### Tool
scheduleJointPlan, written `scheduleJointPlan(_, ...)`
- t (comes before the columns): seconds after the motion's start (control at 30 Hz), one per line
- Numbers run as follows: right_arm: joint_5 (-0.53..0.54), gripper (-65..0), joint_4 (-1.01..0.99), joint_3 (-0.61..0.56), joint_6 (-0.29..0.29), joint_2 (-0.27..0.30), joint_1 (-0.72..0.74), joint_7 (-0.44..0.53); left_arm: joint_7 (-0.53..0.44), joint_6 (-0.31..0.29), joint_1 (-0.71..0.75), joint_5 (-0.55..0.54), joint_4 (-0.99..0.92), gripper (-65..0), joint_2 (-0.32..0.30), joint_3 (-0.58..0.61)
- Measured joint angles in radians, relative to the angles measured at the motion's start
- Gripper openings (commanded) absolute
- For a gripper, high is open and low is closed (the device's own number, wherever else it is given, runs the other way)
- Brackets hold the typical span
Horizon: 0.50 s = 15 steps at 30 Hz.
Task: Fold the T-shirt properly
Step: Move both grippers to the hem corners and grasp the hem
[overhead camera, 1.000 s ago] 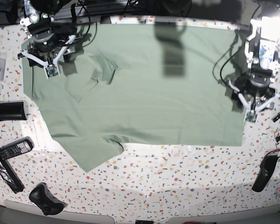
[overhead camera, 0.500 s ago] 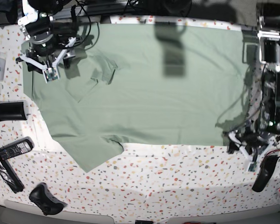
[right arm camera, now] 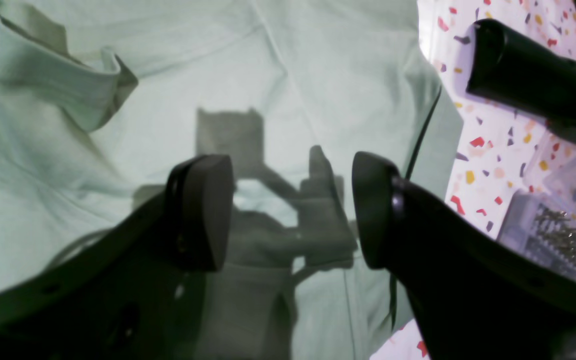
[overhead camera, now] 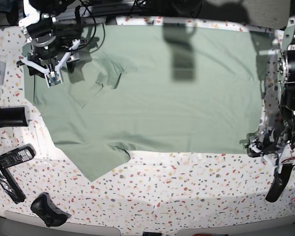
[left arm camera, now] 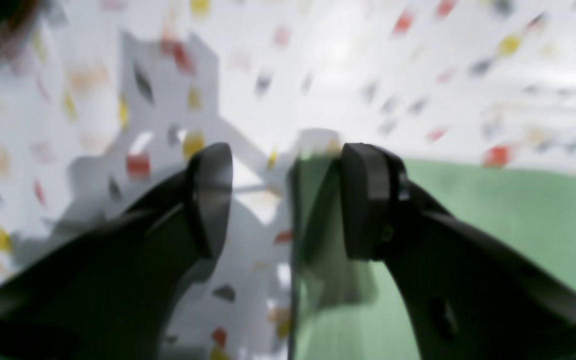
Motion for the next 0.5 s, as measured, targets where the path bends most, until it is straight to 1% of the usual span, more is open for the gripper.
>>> scheduleJointPlan(0.03,0.000,-28.6,0.000,0.000,0.000,0.000,0.000,0.000,0.001,-0.007,-0.004,-0.001,-0.019,-33.4,-0.001,-0.003)
scheduleJointPlan(0.1,0.000,-28.6,0.000,0.000,0.000,0.000,0.000,0.000,0.023,-0.069,-0.007,-0.051,-0.036,-33.4,0.000,-0.003)
scheduleJointPlan(0.13,0.000,-28.6,0.000,0.000,0.000,0.000,0.000,0.000,0.020,-0.085,0.002,-0.089,-0.037,-33.4,0.000,-0.003)
scheduleJointPlan(0.17,0.000,-28.6,0.000,0.000,0.000,0.000,0.000,0.001,0.021,-0.122,0.010,-0.128,-0.037,-33.4,-0.002,-0.004)
scheduleJointPlan(0.2,0.000,-28.6,0.000,0.000,0.000,0.000,0.000,0.001,0.027,-0.147,0.016,-0.156,-0.037,-33.4,-0.004,-0.004)
scheduleJointPlan(0.23,0.000,-28.6,0.000,0.000,0.000,0.000,0.000,0.004,0.036,-0.158,0.019,-0.160,-0.037,-33.4,-0.003,-0.005)
scheduleJointPlan(0.33,0.000,-28.6,0.000,0.000,0.000,0.000,0.000,0.005,0.092,-0.163,0.010,-0.153,-0.034,-33.5,0.009,-0.005)
scheduleJointPlan(0.37,0.000,-28.6,0.000,0.000,0.000,0.000,0.000,0.011,0.090,-0.167,0.008,-0.149,-0.033,-33.5,0.017,-0.005)
scheduleJointPlan(0.5,0.000,-28.6,0.000,0.000,0.000,0.000,0.003,0.011,0.101,-0.175,0.008,-0.150,-0.033,-38.6,0.035,-0.005)
